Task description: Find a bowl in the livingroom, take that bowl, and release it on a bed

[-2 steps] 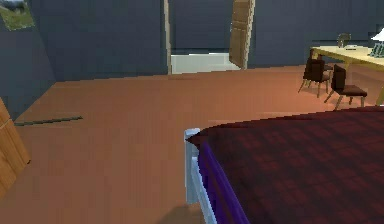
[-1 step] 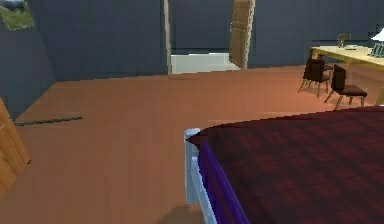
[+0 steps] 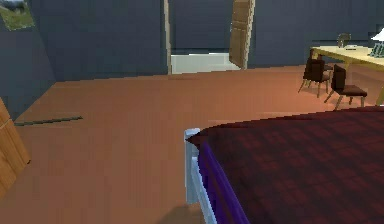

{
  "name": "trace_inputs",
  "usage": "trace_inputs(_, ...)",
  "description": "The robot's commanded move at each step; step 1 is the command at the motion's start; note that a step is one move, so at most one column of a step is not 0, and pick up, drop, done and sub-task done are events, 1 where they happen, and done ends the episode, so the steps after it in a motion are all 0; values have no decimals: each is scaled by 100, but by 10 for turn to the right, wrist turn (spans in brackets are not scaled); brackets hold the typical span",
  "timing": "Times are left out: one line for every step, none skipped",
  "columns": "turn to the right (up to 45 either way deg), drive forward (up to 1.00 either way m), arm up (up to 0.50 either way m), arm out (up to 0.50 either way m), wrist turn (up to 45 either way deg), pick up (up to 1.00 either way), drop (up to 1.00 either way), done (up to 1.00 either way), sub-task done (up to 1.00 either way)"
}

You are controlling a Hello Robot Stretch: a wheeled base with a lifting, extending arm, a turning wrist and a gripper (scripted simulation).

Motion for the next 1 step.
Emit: trace_inputs(0,0,0,0,0,0,0,100,0)
